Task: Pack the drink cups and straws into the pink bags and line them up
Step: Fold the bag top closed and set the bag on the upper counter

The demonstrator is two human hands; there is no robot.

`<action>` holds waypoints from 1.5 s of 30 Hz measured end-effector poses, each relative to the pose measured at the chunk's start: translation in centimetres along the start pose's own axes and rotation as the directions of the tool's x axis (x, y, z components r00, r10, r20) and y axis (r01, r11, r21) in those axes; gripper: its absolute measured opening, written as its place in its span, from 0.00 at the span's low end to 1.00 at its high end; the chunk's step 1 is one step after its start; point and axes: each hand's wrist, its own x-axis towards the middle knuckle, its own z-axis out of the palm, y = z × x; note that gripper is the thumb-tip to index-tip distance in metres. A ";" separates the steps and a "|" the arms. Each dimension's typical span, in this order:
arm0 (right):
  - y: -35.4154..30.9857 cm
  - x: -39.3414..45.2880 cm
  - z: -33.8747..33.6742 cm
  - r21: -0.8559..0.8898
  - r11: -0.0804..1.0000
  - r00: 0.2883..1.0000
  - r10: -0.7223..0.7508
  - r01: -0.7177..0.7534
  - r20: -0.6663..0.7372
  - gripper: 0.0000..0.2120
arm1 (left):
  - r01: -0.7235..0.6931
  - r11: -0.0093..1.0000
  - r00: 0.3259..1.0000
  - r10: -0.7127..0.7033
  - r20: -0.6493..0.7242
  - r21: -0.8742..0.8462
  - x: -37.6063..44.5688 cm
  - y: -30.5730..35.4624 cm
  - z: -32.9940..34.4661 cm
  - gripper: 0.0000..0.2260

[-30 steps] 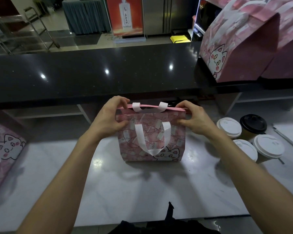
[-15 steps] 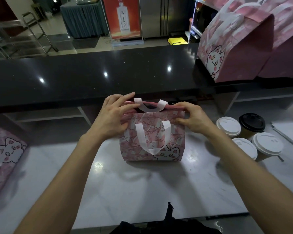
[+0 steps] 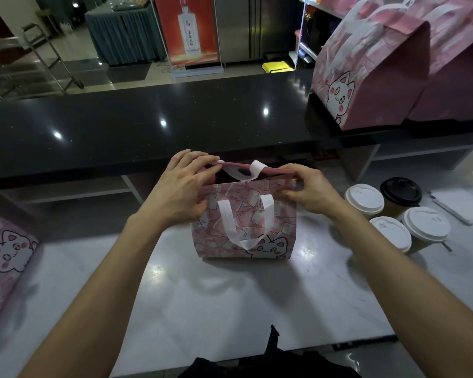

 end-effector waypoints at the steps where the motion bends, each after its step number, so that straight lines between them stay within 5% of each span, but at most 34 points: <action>1: 0.0 0.0 0.0 0.004 1.000 1.000 0.004 -0.004 0.001 0.25 | 0.003 1.000 1.000 -0.003 -0.004 -0.023 -0.1 0.0 0.0 0.39; 4: 0.1 -0.2 0.0 0.007 1.000 1.000 0.007 -0.007 -0.003 0.25 | 0.045 0.974 0.999 -0.048 -0.006 -0.222 -0.1 0.5 -0.1 0.38; 7: 0.0 -0.2 0.1 0.001 1.000 1.000 0.012 -0.012 -0.003 0.24 | 0.068 0.933 0.992 -0.100 -0.072 -0.353 0.3 0.5 -0.3 0.22; 20: -0.2 -0.2 0.3 0.016 0.999 0.999 0.048 -0.048 -0.007 0.25 | -0.114 0.993 0.990 0.114 -0.081 0.009 5.3 0.3 -0.9 0.11; 25: -0.3 -0.3 0.4 0.018 0.999 0.998 0.045 -0.044 -0.036 0.19 | 0.061 0.917 0.993 -0.095 -0.068 -0.394 4.7 0.6 -1.2 0.10; 30: 0.4 -0.2 0.7 0.025 0.999 0.997 0.030 -0.028 -0.068 0.16 | 0.104 0.780 0.994 -0.095 0.048 -0.617 1.4 0.8 -1.0 0.23; 34: 0.9 -0.3 0.7 0.032 0.999 0.998 0.021 -0.019 -0.064 0.16 | 0.194 0.697 0.972 -0.232 0.039 -0.691 -2.1 0.1 0.6 0.34; 39: 1.0 -0.1 0.9 0.034 0.999 0.998 -0.001 0.003 -0.061 0.16 | 0.353 0.464 0.916 -0.348 0.199 -0.813 -4.4 -1.8 3.9 0.63; 43: 1.0 -0.2 0.7 0.057 0.998 0.999 -0.001 0.003 -0.037 0.17 | 0.427 0.360 0.901 -0.244 0.358 -0.829 -3.2 -3.9 4.6 0.67; 45: 1.1 -0.2 0.6 0.054 0.998 0.999 0.010 -0.007 -0.043 0.18 | 0.432 0.401 0.900 -0.245 0.359 -0.808 -2.3 -4.7 4.3 0.63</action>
